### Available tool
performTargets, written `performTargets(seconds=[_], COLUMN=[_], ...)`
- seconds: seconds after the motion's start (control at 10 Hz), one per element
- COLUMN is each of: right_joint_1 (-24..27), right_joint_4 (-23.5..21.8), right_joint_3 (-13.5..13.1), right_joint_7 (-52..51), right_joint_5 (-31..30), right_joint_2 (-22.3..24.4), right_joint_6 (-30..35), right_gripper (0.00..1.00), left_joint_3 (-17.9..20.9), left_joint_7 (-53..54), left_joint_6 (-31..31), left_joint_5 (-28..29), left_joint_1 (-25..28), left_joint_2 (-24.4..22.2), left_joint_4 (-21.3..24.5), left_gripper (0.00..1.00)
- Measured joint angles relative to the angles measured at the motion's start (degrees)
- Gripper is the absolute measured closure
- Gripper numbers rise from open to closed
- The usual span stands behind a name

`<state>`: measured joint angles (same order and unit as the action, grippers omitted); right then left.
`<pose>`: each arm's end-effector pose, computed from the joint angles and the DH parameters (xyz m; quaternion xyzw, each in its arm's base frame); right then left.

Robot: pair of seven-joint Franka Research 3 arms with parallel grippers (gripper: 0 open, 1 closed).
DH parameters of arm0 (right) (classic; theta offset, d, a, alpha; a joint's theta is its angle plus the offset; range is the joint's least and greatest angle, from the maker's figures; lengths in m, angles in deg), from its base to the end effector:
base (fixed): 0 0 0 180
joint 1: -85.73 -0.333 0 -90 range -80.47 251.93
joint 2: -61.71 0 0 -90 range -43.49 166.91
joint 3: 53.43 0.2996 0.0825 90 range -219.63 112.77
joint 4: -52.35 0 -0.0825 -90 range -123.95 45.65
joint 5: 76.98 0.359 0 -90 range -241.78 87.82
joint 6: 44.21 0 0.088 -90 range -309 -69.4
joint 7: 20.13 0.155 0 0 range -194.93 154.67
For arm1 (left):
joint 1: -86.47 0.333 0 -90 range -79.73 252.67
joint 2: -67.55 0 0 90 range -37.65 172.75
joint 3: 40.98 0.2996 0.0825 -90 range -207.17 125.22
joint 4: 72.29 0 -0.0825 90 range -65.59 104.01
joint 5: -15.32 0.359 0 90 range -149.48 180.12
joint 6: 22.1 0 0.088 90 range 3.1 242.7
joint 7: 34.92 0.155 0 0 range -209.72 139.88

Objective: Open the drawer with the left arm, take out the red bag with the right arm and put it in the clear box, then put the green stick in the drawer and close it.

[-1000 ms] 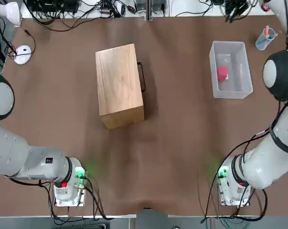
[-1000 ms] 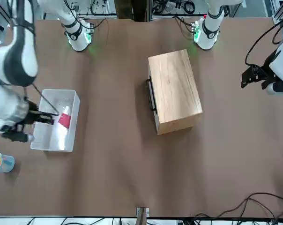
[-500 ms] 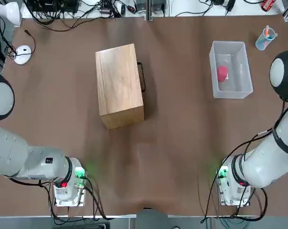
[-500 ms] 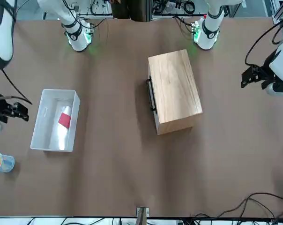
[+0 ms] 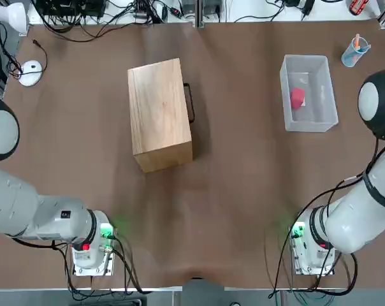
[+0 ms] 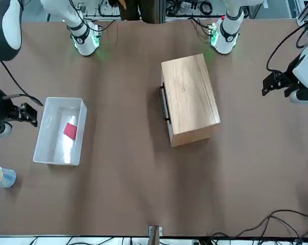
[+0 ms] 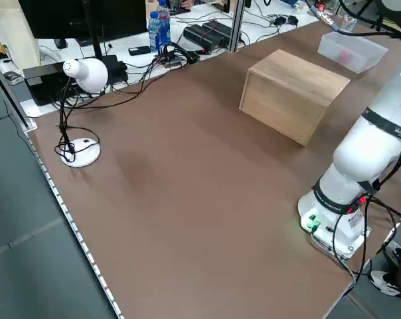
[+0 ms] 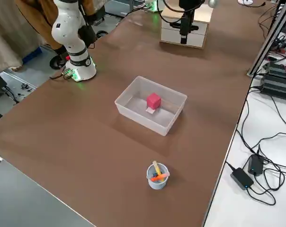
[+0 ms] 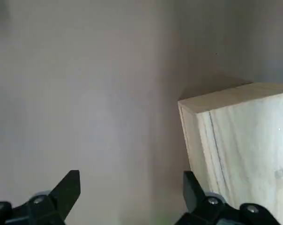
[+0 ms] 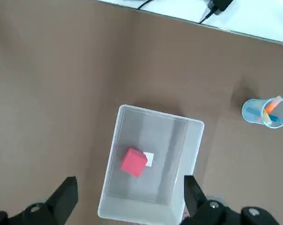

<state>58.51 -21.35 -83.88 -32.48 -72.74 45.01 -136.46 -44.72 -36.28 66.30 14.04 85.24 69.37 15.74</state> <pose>0.6110 0.0194 0.5442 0.9946 0.0911 0.0304 0.0402 0.5325 -0.0494 0.5562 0.9993 -0.0317 -0.0133 0.0115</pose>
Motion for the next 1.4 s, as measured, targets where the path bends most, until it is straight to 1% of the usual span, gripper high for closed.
performTargets(seconds=[0.2,0.3,0.4,0.5,0.6,0.7,0.9,1.0,1.1,1.4], right_joint_1=[0.6,3.2,10.0,19.2,26.8,29.7,30.0,30.0,30.1,30.9], right_joint_4=[0.0,0.0,-0.1,-0.7,-2.0,-4.0,-10.2,-12.4,-13.5,-14.1], right_joint_3=[0.3,3.2,11.0,21.1,29.0,31.8,32.0,31.8,31.5,31.2], right_joint_7=[-0.4,-0.5,-0.5,-0.5,-0.5,0.7,6.2,7.3,7.7,7.9], right_joint_5=[0.0,0.0,-0.2,-1.4,-2.8,-3.4,-3.7,-3.9,-4.0,-4.4], right_joint_2=[0.0,0.2,0.8,1.8,3.4,5.6,11.2,13.2,14.0,14.1], right_joint_6=[0.0,0.0,0.0,0.1,0.3,0.9,1.6,1.6,1.5,0.8], right_gripper=[0.0,0.0,0.0,0.0,0.0,0.0,0.0,0.0,0.0,0.0], left_joint_3=[0.0,0.0,0.0,0.0,0.0,0.0,0.0,0.0,-0.1,-0.1], left_joint_7=[0.0,0.0,0.0,0.0,0.0,0.0,0.0,0.0,0.0,0.0], left_joint_6=[0.0,0.0,0.0,0.0,0.0,0.0,-0.1,-0.2,-0.3,-0.4], left_joint_5=[0.0,0.0,0.0,0.0,0.0,0.0,0.0,0.0,0.0,0.0], left_joint_1=[0.0,0.0,0.0,0.0,0.0,0.0,0.0,0.0,0.0,0.0], left_joint_2=[0.0,0.0,0.0,0.0,0.0,0.0,0.0,0.0,0.0,0.0], left_joint_4=[0.0,0.0,0.0,0.0,0.0,0.0,0.0,0.0,0.0,0.1], left_gripper=[0.03,0.03,0.03,0.03,0.03,0.03,0.03,0.03,0.03,0.02])
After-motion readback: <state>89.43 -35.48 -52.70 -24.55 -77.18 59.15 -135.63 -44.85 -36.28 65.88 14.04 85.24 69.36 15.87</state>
